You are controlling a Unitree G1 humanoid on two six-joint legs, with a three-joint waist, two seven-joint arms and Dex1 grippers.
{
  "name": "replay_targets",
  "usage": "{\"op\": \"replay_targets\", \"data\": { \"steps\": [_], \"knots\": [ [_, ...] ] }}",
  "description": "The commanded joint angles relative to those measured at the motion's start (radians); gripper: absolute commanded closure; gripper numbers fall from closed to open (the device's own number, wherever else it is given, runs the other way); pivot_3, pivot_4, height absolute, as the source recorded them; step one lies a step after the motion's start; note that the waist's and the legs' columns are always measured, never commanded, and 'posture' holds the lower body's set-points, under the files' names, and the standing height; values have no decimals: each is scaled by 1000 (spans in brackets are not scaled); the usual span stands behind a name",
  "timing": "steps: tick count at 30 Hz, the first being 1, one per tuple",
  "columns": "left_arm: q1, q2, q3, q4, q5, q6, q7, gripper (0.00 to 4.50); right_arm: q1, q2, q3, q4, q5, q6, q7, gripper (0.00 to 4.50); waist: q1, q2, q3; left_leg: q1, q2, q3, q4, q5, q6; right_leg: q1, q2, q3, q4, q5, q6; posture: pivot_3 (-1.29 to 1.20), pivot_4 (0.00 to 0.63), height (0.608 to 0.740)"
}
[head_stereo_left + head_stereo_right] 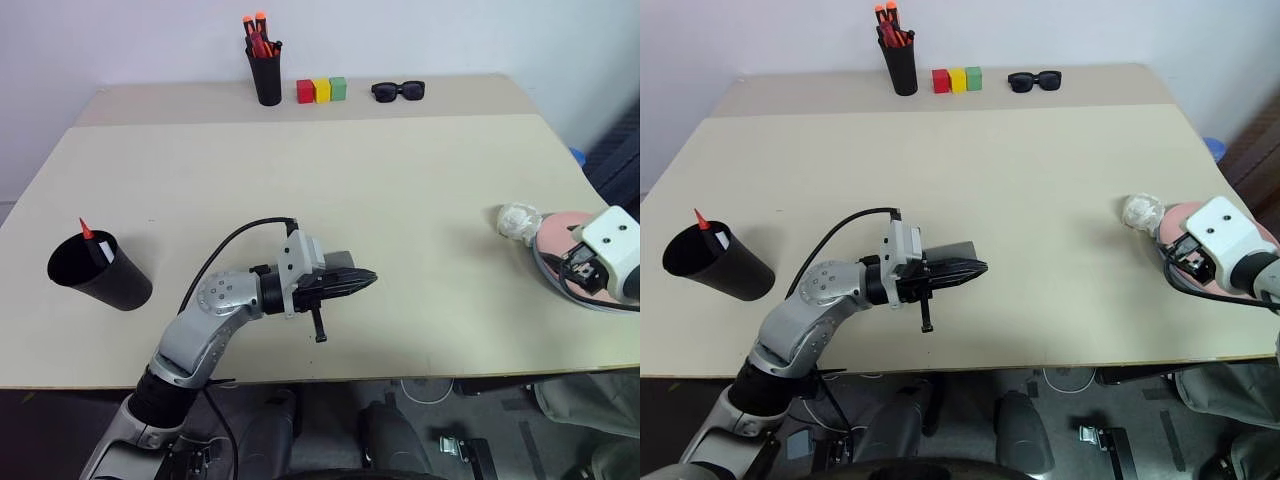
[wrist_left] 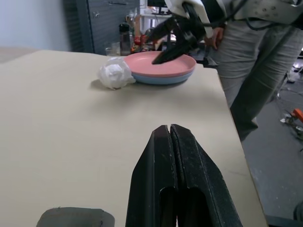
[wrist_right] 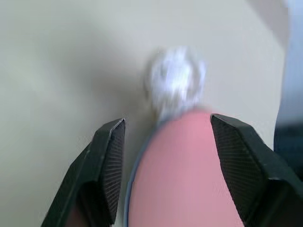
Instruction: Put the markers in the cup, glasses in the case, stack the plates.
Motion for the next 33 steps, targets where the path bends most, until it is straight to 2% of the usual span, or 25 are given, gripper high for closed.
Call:
{"op": "replay_targets", "data": {
  "steps": [1,7,13,16,20,21,27,30,33],
  "knots": [
    [4,-4,13,-57,9,-8,28,4500,-148,70,130,129,-52,-54,-94,1482,-3,-1,1,0,0,0,0,0,0,0,0,0,0,0,0,0,150,734],
    [30,11,22,-94,7,5,61,4500,-326,147,262,413,-128,-149,-191,1482,4,0,1,3,-1,0,-1,0,0,3,-1,0,-1,-1,0,0,150,734],
    [45,15,27,-114,11,11,90,4500,-429,154,336,654,-207,-229,-288,1482,1,0,1,4,-1,0,-1,0,0,3,-1,0,-1,-1,0,0,150,734],
    [57,11,30,-131,-2,18,109,4500,-430,145,359,681,-229,-271,-296,2357,0,0,1,4,-1,0,-2,0,0,4,-1,0,-1,-1,0,0,150,734],
    [60,6,24,-133,-4,21,114,4500,-424,147,357,668,-234,-290,-304,4278,0,0,1,7,-1,0,-2,0,0,6,-1,0,-1,-1,0,0,150,734],
    [58,4,23,-131,-5,20,112,4500,-419,146,355,654,-237,-295,-308,4459,0,0,1,7,-1,0,-2,0,0,6,-1,0,-1,-1,0,0,150,734],
    [46,-7,16,-112,-1,9,96,4500,-373,119,309,503,-224,-292,-311,4459,1,0,1,8,-1,0,-2,0,0,7,-1,0,-1,-1,0,0,150,734],
    [36,-18,13,-96,-7,4,83,4500,-313,70,184,339,-163,-170,-279,4459,7,1,1,8,-1,0,-2,0,0,7,-1,1,-1,-1,0,0,150,734],
    [27,-28,6,-81,-12,6,68,4500,-248,19,94,282,-155,-58,-278,4459,17,1,1,7,-2,0,-2,-1,1,7,-2,0,-2,-1,0,0,150,734]
  ]
}}
